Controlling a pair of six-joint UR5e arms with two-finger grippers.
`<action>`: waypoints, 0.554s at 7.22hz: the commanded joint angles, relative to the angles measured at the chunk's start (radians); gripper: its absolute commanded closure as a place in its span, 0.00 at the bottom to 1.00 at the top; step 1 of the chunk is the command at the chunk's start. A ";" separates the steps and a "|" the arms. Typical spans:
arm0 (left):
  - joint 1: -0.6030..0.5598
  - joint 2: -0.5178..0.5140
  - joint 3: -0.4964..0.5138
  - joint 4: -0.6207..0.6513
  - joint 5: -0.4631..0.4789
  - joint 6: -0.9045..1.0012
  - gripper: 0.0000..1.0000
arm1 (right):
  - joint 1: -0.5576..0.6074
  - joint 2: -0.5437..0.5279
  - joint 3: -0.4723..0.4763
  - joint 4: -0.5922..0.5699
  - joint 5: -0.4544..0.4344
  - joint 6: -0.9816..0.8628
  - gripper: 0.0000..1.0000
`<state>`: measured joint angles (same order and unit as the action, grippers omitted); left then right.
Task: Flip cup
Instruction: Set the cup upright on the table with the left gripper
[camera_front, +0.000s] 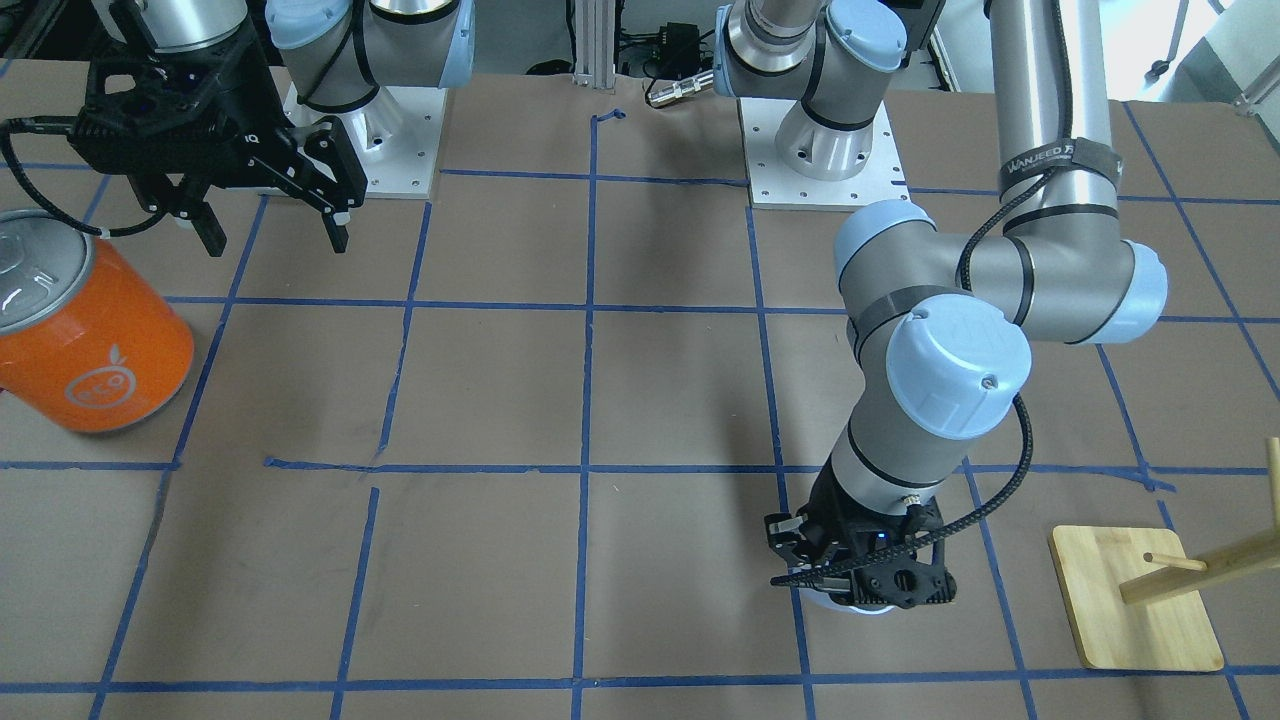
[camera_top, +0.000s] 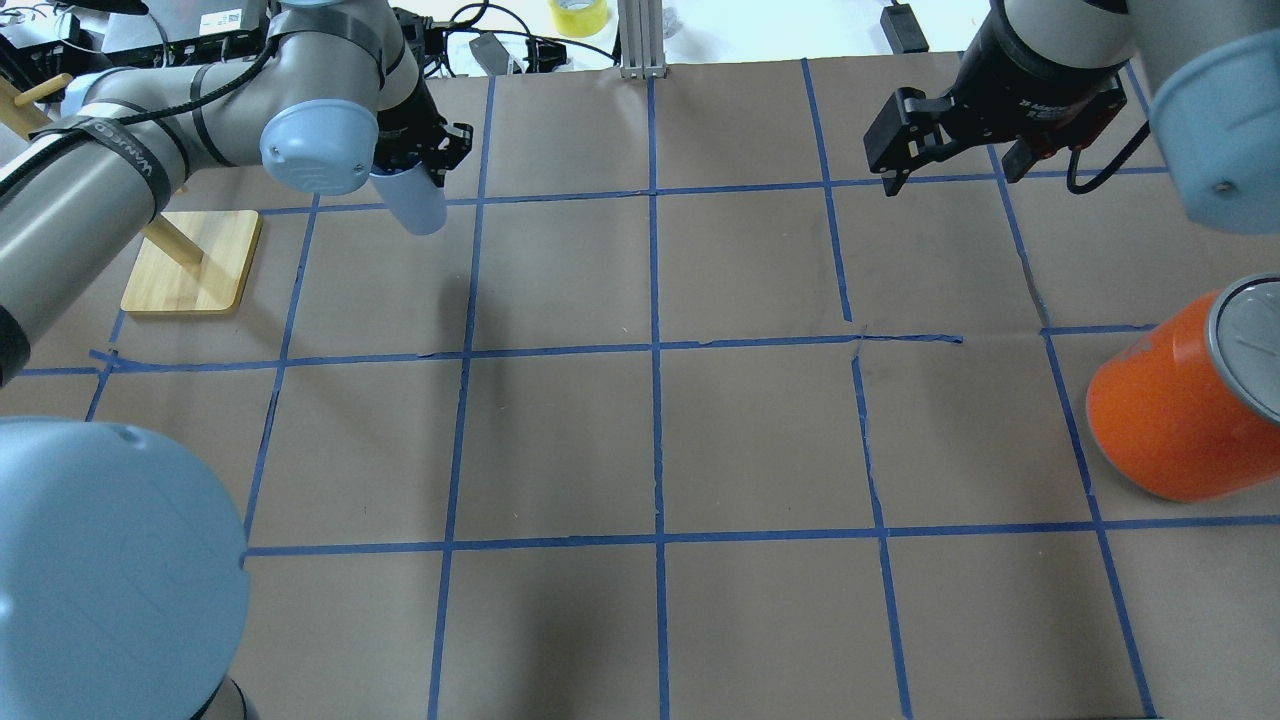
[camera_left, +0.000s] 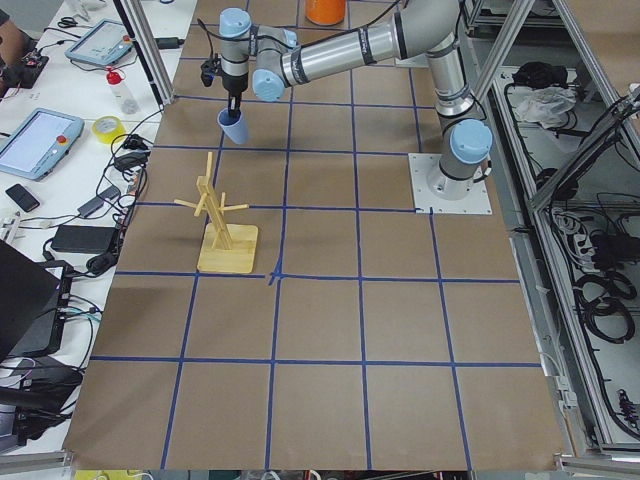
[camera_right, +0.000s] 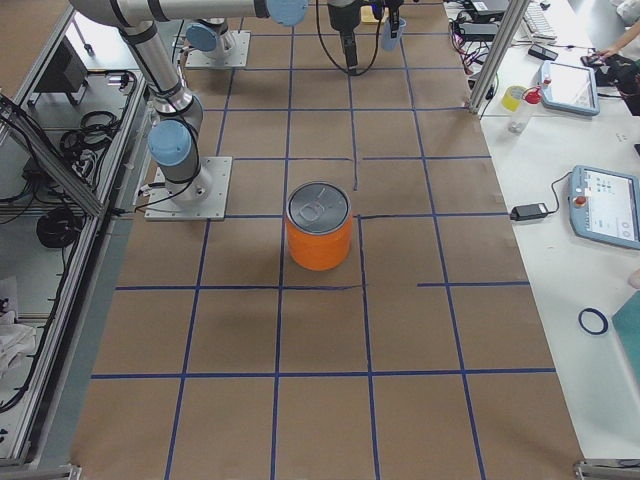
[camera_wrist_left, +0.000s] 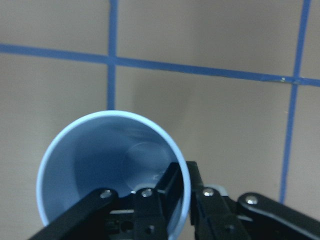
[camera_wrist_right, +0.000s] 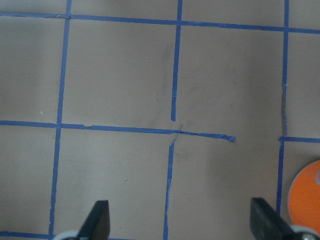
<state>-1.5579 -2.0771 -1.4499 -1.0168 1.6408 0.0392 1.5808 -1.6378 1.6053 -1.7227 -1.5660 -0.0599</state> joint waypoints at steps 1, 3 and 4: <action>0.067 -0.040 -0.059 0.126 0.030 0.051 1.00 | 0.001 -0.001 0.002 -0.002 0.000 -0.001 0.00; 0.068 -0.055 -0.063 0.135 0.027 0.033 1.00 | 0.001 -0.002 0.002 -0.002 -0.003 -0.003 0.00; 0.067 -0.052 -0.075 0.135 0.024 0.033 1.00 | -0.001 -0.004 0.002 0.000 -0.006 -0.005 0.00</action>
<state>-1.4917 -2.1278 -1.5130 -0.8874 1.6671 0.0752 1.5813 -1.6399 1.6075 -1.7239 -1.5695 -0.0631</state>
